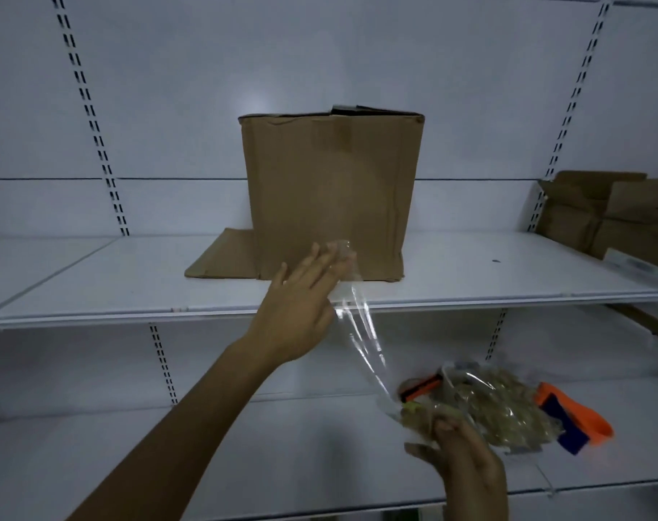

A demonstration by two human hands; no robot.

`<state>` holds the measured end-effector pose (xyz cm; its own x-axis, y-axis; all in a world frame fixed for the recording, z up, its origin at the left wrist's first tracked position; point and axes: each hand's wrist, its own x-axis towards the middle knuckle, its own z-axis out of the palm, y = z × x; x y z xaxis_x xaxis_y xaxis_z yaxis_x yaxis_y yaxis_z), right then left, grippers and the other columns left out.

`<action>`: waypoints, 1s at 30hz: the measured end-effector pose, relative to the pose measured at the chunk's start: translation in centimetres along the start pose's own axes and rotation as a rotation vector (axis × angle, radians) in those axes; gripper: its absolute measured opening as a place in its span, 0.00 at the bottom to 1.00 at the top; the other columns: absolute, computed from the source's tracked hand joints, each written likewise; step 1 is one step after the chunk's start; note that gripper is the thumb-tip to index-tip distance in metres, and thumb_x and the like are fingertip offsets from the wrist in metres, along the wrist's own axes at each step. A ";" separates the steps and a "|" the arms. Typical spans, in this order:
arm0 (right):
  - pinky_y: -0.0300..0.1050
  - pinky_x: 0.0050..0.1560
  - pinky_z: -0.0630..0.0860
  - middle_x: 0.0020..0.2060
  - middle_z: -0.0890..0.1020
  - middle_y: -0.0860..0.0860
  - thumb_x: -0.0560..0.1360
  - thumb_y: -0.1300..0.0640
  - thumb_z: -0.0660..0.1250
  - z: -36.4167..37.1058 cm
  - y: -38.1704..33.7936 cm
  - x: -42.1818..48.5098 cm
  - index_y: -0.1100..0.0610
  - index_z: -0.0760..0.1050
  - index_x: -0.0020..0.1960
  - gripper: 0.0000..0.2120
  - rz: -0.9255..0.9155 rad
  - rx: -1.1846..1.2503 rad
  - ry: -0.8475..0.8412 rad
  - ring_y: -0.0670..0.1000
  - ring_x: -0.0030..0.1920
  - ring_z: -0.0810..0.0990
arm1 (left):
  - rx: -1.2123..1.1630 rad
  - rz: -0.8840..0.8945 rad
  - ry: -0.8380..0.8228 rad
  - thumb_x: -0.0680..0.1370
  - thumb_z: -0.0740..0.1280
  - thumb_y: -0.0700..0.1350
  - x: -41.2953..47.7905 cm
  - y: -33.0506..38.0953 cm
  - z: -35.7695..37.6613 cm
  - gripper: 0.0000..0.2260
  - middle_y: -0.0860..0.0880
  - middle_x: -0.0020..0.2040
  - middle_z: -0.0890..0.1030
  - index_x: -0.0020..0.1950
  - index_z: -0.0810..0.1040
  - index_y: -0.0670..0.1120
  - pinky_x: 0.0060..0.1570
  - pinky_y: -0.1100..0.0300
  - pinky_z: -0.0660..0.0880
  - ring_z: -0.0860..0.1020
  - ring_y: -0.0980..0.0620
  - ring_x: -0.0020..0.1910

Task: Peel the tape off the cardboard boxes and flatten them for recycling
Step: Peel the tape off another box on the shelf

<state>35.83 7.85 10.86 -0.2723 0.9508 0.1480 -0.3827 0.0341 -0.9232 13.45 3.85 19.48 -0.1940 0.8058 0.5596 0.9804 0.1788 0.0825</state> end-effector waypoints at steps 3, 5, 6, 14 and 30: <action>0.36 0.39 0.79 0.39 0.84 0.43 0.77 0.68 0.63 0.5 -1.2 0.8 0.45 0.83 0.40 0.20 -0.178 -0.072 0.015 0.50 0.43 0.82 | 0.127 0.081 -0.029 0.74 0.61 0.59 -0.6 0.2 0.2 0.28 0.48 0.73 0.68 0.74 0.63 0.57 0.68 0.35 0.55 0.62 0.45 0.73; 0.42 0.50 0.78 0.49 0.82 0.41 0.73 0.51 0.68 1.2 -2.7 1.5 0.41 0.79 0.51 0.08 -0.281 -0.164 -0.079 0.48 0.53 0.80 | 0.185 0.091 0.054 0.71 0.69 0.54 -0.8 0.1 1.2 0.20 0.45 0.63 0.76 0.62 0.77 0.53 0.62 0.36 0.66 0.71 0.42 0.64; 0.44 0.55 0.76 0.55 0.80 0.39 0.70 0.46 0.66 1.6 -3.5 2.0 0.41 0.76 0.58 0.16 -0.373 -0.243 -0.115 0.44 0.57 0.78 | 0.152 0.068 0.115 0.71 0.69 0.52 -0.8 0.2 1.5 0.16 0.44 0.60 0.78 0.58 0.80 0.52 0.58 0.41 0.71 0.75 0.42 0.60; 0.54 0.76 0.44 0.77 0.51 0.57 0.65 0.31 0.65 8.8 -5.4 9.5 0.60 0.45 0.77 0.54 -1.170 -1.109 -0.401 0.55 0.77 0.45 | -0.224 -0.036 0.357 0.77 0.60 0.50 -1.3 1.5 -1.6 0.10 0.53 0.47 0.81 0.48 0.80 0.49 0.43 0.53 0.75 0.76 0.52 0.47; 0.29 0.43 0.71 0.43 0.84 0.51 0.79 0.58 0.61 14.4 -7.3 10.3 0.57 0.81 0.53 0.10 -0.876 -0.602 -0.085 0.46 0.41 0.79 | -0.337 -0.111 0.509 0.76 0.59 0.32 1.4 0.2 -7.3 0.33 0.52 0.72 0.67 0.76 0.53 0.54 0.57 0.75 0.67 0.73 0.61 0.60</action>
<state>23.07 12.91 24.20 -0.1833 0.4972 0.8481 0.0180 0.8643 -0.5027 13.64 0.86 26.32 -0.3368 0.4077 0.8487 0.9281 -0.0085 0.3723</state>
